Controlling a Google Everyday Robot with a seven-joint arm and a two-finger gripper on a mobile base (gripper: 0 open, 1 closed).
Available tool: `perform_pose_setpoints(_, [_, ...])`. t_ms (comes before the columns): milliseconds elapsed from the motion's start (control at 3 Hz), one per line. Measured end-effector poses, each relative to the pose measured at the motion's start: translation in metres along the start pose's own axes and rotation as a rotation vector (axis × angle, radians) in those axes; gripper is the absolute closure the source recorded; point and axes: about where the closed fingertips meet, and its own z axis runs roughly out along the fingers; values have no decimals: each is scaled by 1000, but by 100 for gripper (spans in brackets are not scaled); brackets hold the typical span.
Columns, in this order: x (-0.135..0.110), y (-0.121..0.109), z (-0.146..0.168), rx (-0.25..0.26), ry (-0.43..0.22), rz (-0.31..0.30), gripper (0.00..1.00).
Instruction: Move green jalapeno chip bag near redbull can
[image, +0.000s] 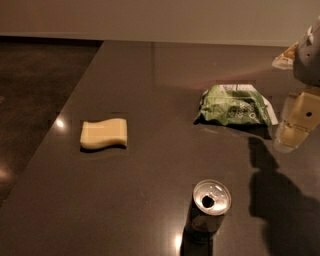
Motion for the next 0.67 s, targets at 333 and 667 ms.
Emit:
perform_pose_setpoints(333, [0,0,0,0,0,0,0])
perform_pose_setpoints(667, [-14,-13,12,-27,-11,4,0])
